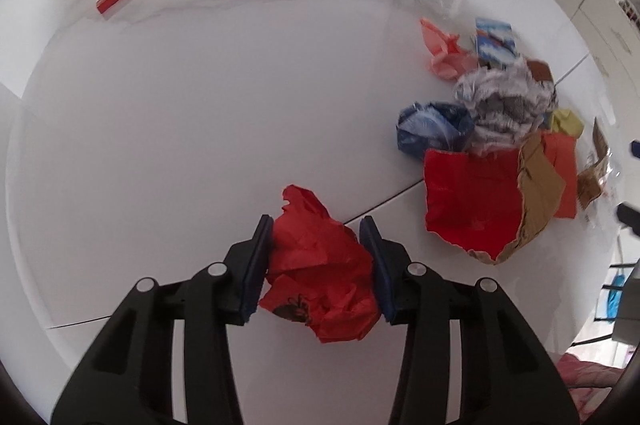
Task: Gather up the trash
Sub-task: 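Move both tools back over the trash pile on the table, then grasp the red crumpled paper with the left tool while the right tool grasps the clear wrapper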
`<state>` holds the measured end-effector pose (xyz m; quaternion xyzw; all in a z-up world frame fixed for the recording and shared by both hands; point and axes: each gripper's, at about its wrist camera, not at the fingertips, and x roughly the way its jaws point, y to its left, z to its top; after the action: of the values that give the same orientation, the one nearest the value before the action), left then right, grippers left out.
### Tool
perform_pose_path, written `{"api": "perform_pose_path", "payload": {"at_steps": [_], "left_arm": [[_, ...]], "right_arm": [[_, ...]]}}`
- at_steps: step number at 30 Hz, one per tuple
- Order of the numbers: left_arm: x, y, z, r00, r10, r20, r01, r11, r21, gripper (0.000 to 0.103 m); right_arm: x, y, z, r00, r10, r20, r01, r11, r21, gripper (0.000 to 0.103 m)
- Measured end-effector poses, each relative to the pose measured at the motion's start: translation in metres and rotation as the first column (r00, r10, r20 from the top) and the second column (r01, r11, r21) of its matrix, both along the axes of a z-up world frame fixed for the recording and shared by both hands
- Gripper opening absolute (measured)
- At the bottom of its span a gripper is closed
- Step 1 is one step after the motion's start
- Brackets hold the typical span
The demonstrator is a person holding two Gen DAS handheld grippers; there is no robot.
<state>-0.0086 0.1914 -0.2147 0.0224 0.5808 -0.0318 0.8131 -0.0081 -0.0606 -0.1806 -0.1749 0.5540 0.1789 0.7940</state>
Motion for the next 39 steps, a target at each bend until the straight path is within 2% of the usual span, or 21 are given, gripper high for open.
{"api": "perform_pose_path", "payload": {"at_steps": [5,12,13,16,21,22,25,29,31,34,37,39], "left_arm": [[0.0,0.011,0.02,0.999,0.024,0.027,-0.022,0.998,-0.064,0.043],[-0.009,0.011,0.053,0.994,0.056,0.089,-0.048,0.995,-0.088,0.043],[-0.012,0.007,0.057,0.994,0.056,0.096,-0.048,0.995,-0.086,0.043],[-0.016,0.002,0.069,0.992,0.054,0.118,-0.044,0.995,-0.085,0.043],[-0.021,-0.018,0.087,0.99,0.013,0.144,-0.002,0.997,-0.075,0.043],[-0.023,-0.024,0.09,0.989,0.0,0.149,0.011,0.997,-0.076,0.043],[-0.025,-0.046,0.104,0.983,-0.057,0.175,0.07,0.995,-0.071,0.043],[-0.028,-0.079,0.118,0.971,-0.132,0.198,0.151,0.985,-0.081,0.043],[-0.029,-0.103,0.125,0.961,-0.187,0.204,0.21,0.973,-0.099,0.043],[-0.033,-0.146,0.131,0.934,-0.292,0.205,0.321,0.939,-0.126,0.043],[-0.039,-0.191,0.131,0.897,-0.398,0.19,0.428,0.891,-0.152,0.043],[-0.046,-0.224,0.129,0.861,-0.476,0.179,0.502,0.852,-0.15,0.043]], "right_arm": [[0.011,0.012,-0.016,0.995,0.097,-0.035,-0.098,0.995,-0.031,0.101],[0.02,0.022,-0.038,0.982,0.172,-0.073,-0.177,0.982,-0.071,0.1],[0.02,0.02,-0.038,0.983,0.169,-0.07,-0.173,0.983,-0.06,0.094],[0.022,0.009,-0.036,0.987,0.137,-0.083,-0.138,0.99,-0.01,0.075],[0.02,-0.025,-0.022,0.997,0.037,-0.066,-0.03,0.994,0.106,0.063],[0.018,-0.032,-0.02,0.998,0.018,-0.068,-0.009,0.991,0.131,0.053],[0.011,-0.063,-0.008,0.994,-0.082,-0.074,0.098,0.963,0.249,0.052],[-0.006,-0.105,0.009,0.975,-0.205,-0.082,0.221,0.893,0.392,0.052],[-0.024,-0.131,0.02,0.959,-0.272,-0.08,0.279,0.85,0.446,0.052],[-0.059,-0.165,0.03,0.926,-0.371,-0.071,0.36,0.809,0.465,0.052],[-0.088,-0.206,0.016,0.881,-0.467,-0.081,0.457,0.793,0.403,0.053],[-0.101,-0.228,-0.002,0.851,-0.514,-0.11,0.517,0.781,0.35,0.053]]}}
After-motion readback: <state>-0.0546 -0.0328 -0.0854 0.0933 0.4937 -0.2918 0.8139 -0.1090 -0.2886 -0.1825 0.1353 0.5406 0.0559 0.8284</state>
